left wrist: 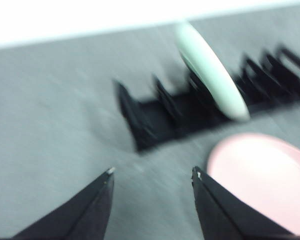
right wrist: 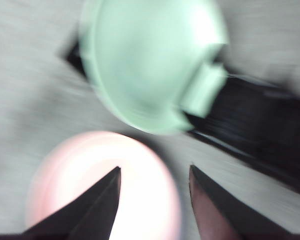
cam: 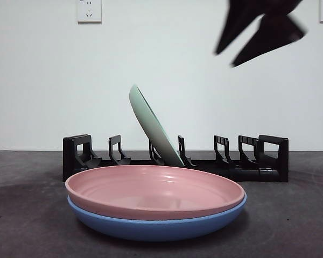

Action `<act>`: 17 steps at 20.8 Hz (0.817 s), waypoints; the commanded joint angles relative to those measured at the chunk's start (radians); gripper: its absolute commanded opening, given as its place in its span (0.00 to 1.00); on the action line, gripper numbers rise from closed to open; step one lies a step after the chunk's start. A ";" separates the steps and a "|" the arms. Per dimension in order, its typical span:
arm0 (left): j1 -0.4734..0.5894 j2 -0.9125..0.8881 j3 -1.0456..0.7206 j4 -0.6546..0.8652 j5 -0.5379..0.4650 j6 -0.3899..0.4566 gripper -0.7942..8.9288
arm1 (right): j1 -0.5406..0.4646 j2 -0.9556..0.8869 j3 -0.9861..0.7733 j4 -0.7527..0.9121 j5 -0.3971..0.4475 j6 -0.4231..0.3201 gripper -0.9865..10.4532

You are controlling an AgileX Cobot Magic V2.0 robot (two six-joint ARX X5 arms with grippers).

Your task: Place the plate

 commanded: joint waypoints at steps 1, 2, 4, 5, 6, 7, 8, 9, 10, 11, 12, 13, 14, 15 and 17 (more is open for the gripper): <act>0.005 -0.031 0.018 0.005 -0.025 0.026 0.34 | 0.027 0.122 0.090 0.031 -0.062 0.109 0.28; 0.007 -0.042 0.018 0.000 -0.025 0.025 0.34 | 0.039 0.178 0.142 0.024 -0.072 0.114 0.27; 0.007 -0.050 0.018 -0.010 -0.025 0.024 0.34 | 0.063 0.293 0.267 0.013 -0.100 0.132 0.27; 0.007 -0.050 0.018 -0.012 -0.025 0.024 0.34 | 0.074 0.349 0.336 0.005 -0.114 0.142 0.27; 0.007 -0.049 0.018 -0.011 -0.025 0.021 0.34 | 0.084 0.409 0.416 -0.017 -0.120 0.148 0.27; 0.007 -0.049 0.018 -0.010 -0.025 0.019 0.34 | 0.091 0.453 0.480 -0.040 -0.120 0.148 0.27; 0.007 -0.049 0.018 -0.010 -0.025 0.018 0.34 | 0.096 0.488 0.527 -0.058 -0.121 0.148 0.27; 0.007 -0.049 0.018 -0.010 -0.025 0.016 0.34 | 0.102 0.519 0.572 -0.075 -0.120 0.148 0.28; 0.007 -0.049 0.018 -0.010 -0.025 0.016 0.34 | 0.106 0.542 0.607 -0.087 -0.120 0.148 0.27; 0.007 -0.049 0.018 -0.010 -0.025 0.016 0.34 | 0.110 0.570 0.644 -0.098 -0.120 0.149 0.27; 0.007 -0.049 0.018 -0.010 -0.025 0.016 0.34 | 0.115 0.592 0.676 -0.108 -0.119 0.148 0.27; 0.007 -0.049 0.018 -0.010 -0.025 0.016 0.34 | 0.118 0.609 0.699 -0.112 -0.119 0.149 0.27; 0.007 -0.049 0.018 -0.010 -0.025 0.016 0.34 | 0.123 0.628 0.723 -0.114 -0.119 0.153 0.27; 0.007 -0.049 0.018 -0.010 -0.025 0.016 0.34 | 0.127 0.642 0.742 -0.115 -0.119 0.159 0.27; 0.007 -0.049 0.018 -0.010 -0.025 0.017 0.34 | 0.134 0.664 0.767 -0.111 -0.115 0.166 0.27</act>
